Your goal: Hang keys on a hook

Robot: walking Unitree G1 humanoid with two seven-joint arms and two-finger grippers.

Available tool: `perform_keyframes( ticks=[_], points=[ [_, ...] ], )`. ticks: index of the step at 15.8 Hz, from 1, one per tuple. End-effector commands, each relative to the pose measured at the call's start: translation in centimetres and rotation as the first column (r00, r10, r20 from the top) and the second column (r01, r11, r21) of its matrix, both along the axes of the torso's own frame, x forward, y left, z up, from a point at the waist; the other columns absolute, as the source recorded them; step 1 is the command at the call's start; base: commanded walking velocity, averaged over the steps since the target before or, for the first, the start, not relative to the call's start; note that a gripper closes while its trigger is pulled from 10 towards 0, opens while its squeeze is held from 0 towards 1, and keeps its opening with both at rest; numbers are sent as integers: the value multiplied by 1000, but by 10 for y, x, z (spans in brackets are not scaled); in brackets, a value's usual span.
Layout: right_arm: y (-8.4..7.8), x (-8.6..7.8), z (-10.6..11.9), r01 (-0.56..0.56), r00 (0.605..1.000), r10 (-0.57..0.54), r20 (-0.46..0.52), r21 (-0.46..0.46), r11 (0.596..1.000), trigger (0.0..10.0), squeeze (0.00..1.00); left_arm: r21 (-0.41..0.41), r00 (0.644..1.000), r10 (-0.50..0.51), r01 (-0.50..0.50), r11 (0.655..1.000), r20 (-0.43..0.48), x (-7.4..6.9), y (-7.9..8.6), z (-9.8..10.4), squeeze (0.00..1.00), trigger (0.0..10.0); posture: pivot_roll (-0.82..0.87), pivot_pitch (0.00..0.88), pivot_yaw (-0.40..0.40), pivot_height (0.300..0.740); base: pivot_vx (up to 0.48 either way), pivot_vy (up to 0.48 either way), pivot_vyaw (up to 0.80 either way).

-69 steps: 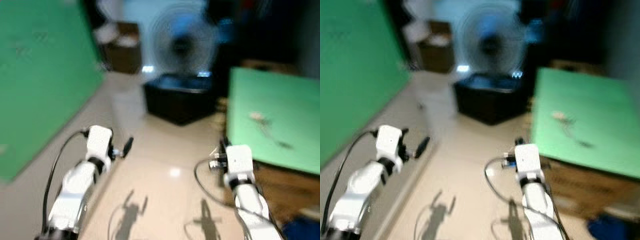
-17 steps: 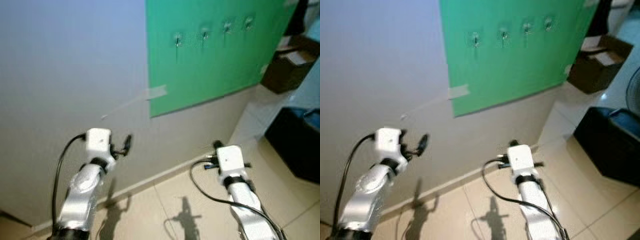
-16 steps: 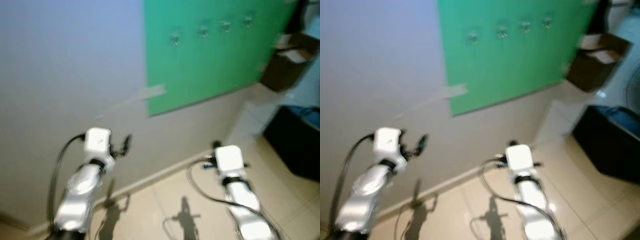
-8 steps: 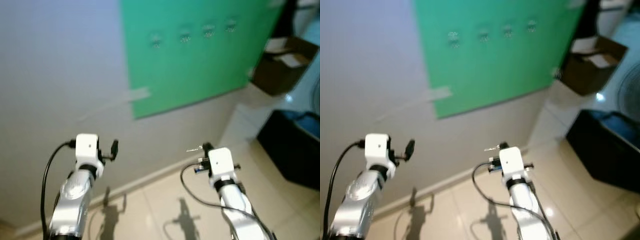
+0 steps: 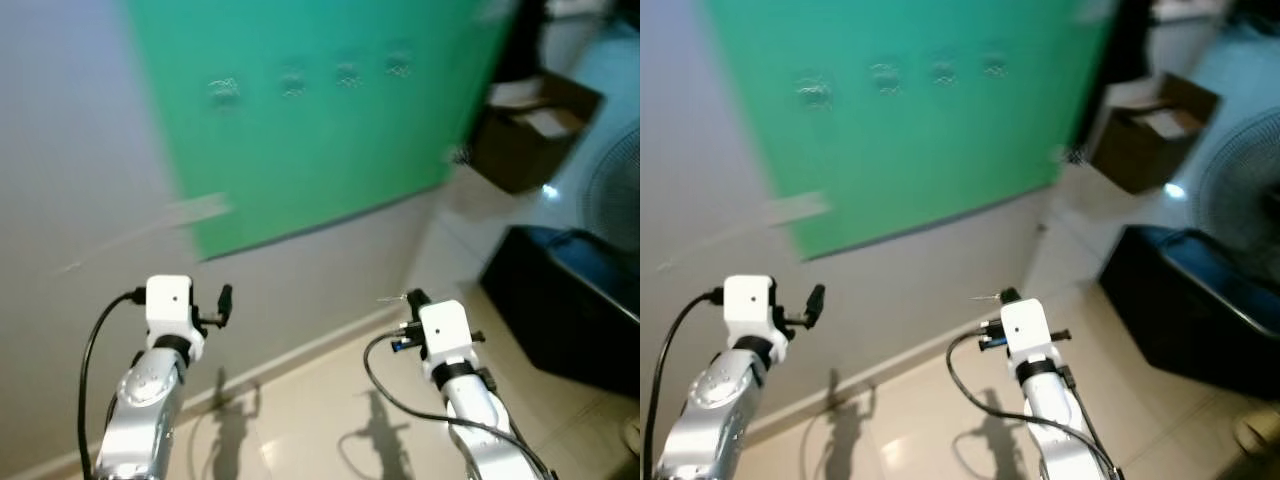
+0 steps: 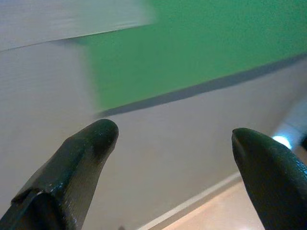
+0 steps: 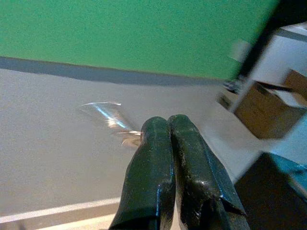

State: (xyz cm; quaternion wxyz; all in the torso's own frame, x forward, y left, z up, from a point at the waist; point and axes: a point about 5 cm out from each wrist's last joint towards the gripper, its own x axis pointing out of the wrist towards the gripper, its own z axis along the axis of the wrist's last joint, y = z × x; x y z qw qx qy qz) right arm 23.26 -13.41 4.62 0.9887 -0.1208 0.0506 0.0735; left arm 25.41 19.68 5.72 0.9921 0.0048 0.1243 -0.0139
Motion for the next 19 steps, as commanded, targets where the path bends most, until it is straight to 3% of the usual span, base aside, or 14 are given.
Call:
perform_keyframes(
  ticks=[1, 9, 17, 19],
  points=[
    [-10, 2, 2, 21, 1000, -21, 6, -24, 999, 0, 0, 5, 999, -32, 32, 999, 15, 3, -11, 4, 0, 10000, 7, 0, 5, 740, 307, -364, 0],
    [-11, 8, 7, 29, 999, -28, 27, -25, 999, 0, 0, 15, 996, -71, 71, 997, 51, 3, -10, 12, 0, 10000, 11, 0, 13, 740, 102, -424, 693],
    [-8, 4, 3, 8, 1000, -8, 0, -44, 999, 0, 0, -23, 999, -30, 31, 999, 40, 5, -7, 10, 0, 10000, 2, 0, 13, 740, 30, -442, 729],
    [-9, 4, 2, 21, 1000, -21, -1, -32, 999, 0, 0, 31, 999, -22, 22, 999, 30, 5, -5, 7, 0, 10000, 3, 0, 11, 740, 0, 0, 0]
  ],
)
